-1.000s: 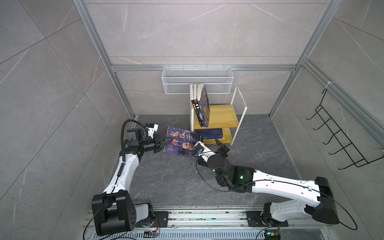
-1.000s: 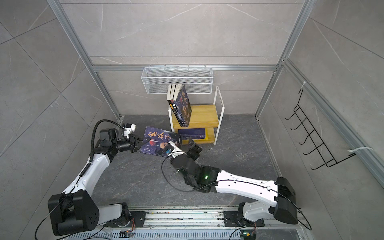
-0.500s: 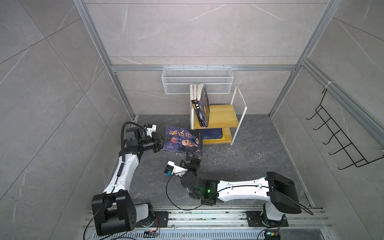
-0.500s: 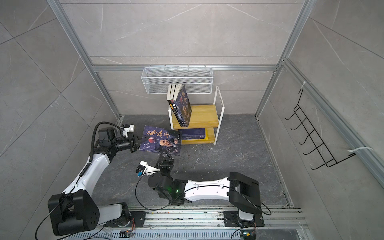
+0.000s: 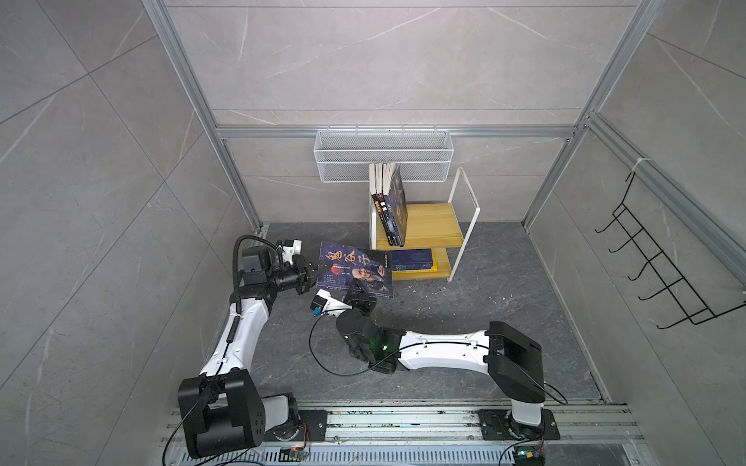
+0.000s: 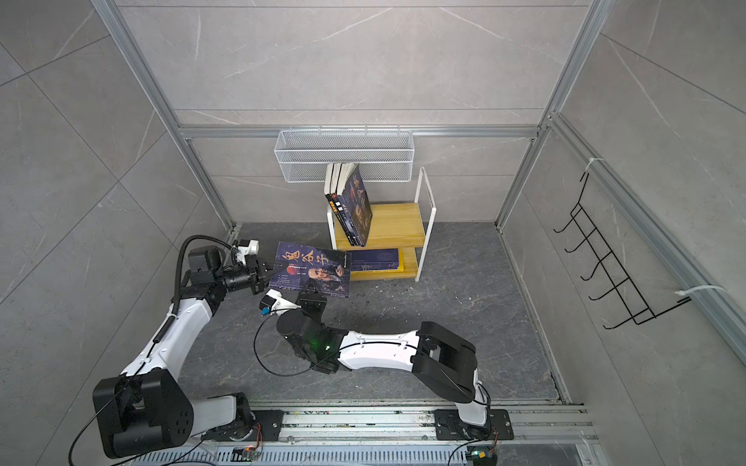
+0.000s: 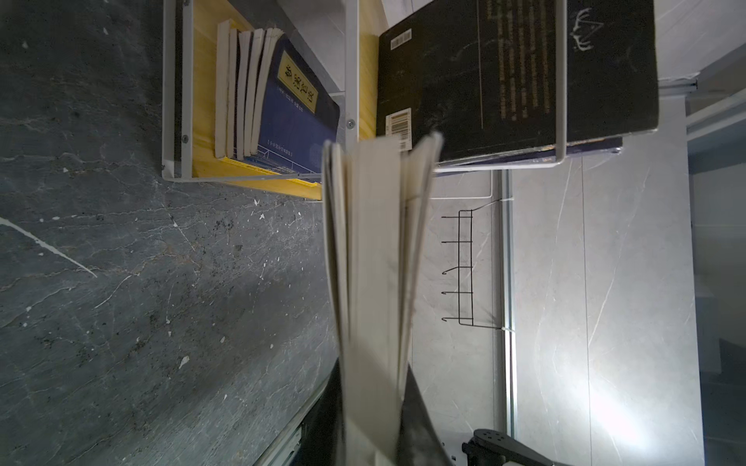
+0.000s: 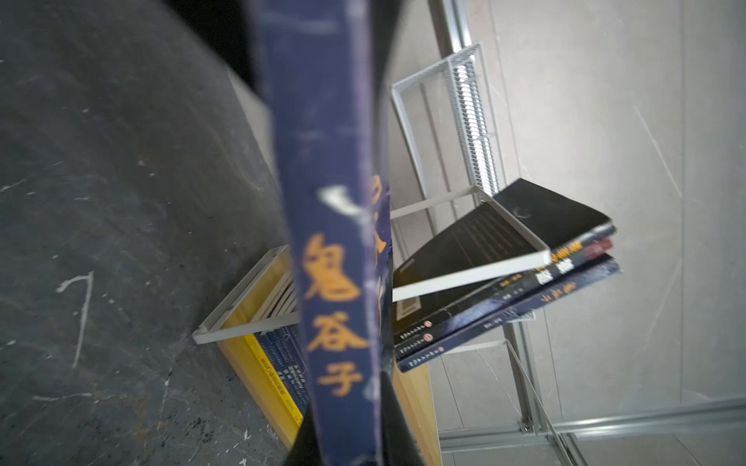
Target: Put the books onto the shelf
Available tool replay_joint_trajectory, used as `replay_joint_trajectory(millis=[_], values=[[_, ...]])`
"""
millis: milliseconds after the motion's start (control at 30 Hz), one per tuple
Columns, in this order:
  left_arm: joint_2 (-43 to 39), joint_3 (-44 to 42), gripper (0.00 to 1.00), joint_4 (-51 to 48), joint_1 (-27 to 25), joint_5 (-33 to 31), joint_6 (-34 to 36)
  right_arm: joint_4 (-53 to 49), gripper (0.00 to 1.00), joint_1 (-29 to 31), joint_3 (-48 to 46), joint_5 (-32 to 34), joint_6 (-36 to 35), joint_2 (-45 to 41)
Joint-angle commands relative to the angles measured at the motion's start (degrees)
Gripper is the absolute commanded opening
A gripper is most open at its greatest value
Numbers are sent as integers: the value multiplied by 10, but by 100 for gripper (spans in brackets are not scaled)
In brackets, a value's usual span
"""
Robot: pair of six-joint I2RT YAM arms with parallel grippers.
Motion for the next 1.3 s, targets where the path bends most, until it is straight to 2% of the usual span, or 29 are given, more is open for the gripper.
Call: replay_joint_trajectory(millis=[0,100,200,233,300,367,433,533,667,800,900,1033,1167,1267], values=[[-17,2,5,12,1,29,17,24,0,-6,11,3,29,-11],[-22,1,30,12,12,19,32,-5,0,-7,3,0,59,-33],[-38,10,49,11,29,6,48,-76,0,-3,-7,-6,121,-75],[-46,14,60,5,31,3,61,-96,0,-2,-14,-13,144,-92],[-74,28,80,-38,31,-11,126,-151,0,-1,-28,-35,206,-136],[-101,45,99,-99,31,-52,196,-198,0,-2,-37,-47,251,-177],[-125,56,100,-142,31,-95,241,-241,0,-1,-46,-57,299,-223],[-145,66,100,-200,32,-156,289,-301,0,-1,-57,-107,399,-307],[-155,42,100,-205,33,-203,318,-313,0,-3,-48,-148,426,-369],[-155,-4,100,-152,74,-211,272,-328,0,-20,-1,-175,427,-387],[-142,-11,100,-162,101,-216,250,-353,0,-56,35,-213,467,-401],[-125,-13,100,-157,106,-213,245,-371,0,-116,67,-271,514,-425],[-114,-2,100,-159,107,-222,260,-368,0,-175,91,-287,545,-431],[-110,-2,100,-159,105,-241,284,-363,0,-196,117,-300,543,-414]])
